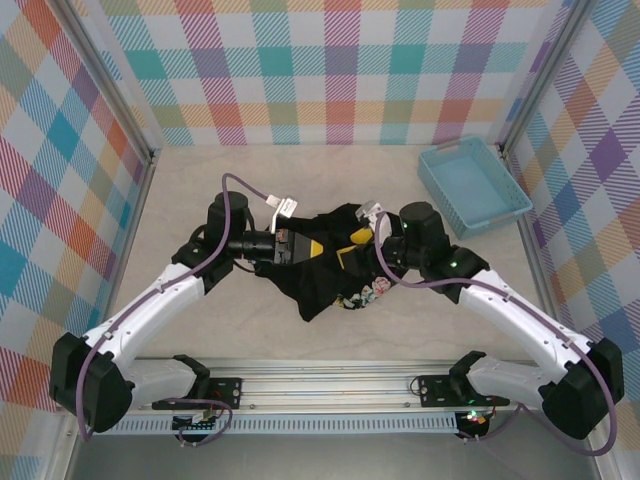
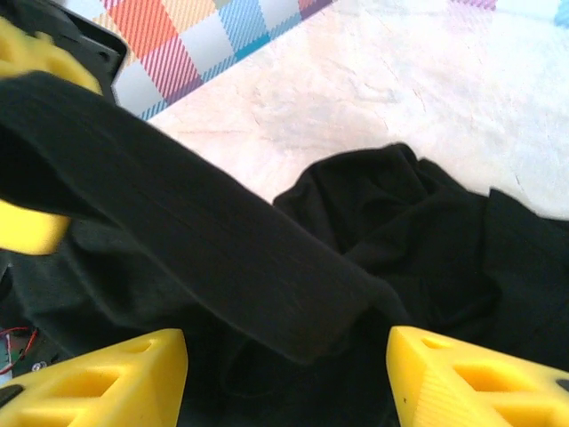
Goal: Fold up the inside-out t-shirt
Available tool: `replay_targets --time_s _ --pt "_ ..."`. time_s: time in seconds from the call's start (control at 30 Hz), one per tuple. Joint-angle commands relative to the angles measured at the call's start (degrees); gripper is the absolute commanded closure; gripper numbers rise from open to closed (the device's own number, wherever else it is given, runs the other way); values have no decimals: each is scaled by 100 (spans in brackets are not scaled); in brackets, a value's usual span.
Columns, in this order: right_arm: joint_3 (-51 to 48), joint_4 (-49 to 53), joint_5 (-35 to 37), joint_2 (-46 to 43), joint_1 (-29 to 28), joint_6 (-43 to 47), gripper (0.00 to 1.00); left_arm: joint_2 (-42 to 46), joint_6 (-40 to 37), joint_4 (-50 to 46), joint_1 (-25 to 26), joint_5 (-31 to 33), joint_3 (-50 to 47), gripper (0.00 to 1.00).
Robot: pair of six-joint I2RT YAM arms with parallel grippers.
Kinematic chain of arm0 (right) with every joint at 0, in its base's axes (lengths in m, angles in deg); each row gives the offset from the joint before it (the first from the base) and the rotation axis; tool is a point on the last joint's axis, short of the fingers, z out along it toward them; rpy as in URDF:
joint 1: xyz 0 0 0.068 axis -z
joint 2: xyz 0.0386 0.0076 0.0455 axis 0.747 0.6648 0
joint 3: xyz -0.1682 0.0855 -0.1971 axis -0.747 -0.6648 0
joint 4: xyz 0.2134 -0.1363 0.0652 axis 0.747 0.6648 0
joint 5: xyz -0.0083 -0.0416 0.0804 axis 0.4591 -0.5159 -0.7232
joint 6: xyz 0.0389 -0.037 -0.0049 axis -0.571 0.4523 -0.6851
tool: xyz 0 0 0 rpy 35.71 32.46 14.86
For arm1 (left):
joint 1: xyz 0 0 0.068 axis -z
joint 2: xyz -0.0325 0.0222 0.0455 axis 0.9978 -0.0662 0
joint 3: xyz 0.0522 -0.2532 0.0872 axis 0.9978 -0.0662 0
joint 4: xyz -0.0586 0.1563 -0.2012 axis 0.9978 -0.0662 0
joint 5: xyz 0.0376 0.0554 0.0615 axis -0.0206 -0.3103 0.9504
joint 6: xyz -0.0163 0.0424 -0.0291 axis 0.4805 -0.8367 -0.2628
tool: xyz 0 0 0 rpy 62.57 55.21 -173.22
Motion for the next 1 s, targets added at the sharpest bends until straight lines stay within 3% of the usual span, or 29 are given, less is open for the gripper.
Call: replay_targets --time_s 0.0,0.1,0.13,0.2,0.3,0.4,0.5,0.63,0.8,0.97 --pt "55 -346 351 124 -25 392 39 14 -213 -127 -50 -75 268 100" --pt "295 -461 449 441 -43 418 45 43 -314 -219 -45 -74 252 100" --pt "365 -496 484 526 -43 386 51 53 -336 -236 -45 -71 255 100" --pt "507 -494 525 628 -43 306 76 69 -476 -477 -45 88 288 100" --pt "594 -256 506 446 -34 152 100 71 -771 -1109 -54 799 379 100" --pt "683 222 -341 247 103 -135 100 -2 -851 -1645 -153 1831 445 100" --pt "933 814 -1411 399 321 -548 100 -92 -752 -1579 -306 2604 379 92" --pt "900 378 -2166 628 440 -1437 100 -263 -792 -1880 -336 3759 477 67" --pt "907 -677 -2444 1300 441 -2570 100 133 -893 -2035 -219 3996 237 47" --pt "965 -1073 -2503 1775 441 -2924 100 635 -971 -1932 321 4010 -40 39"
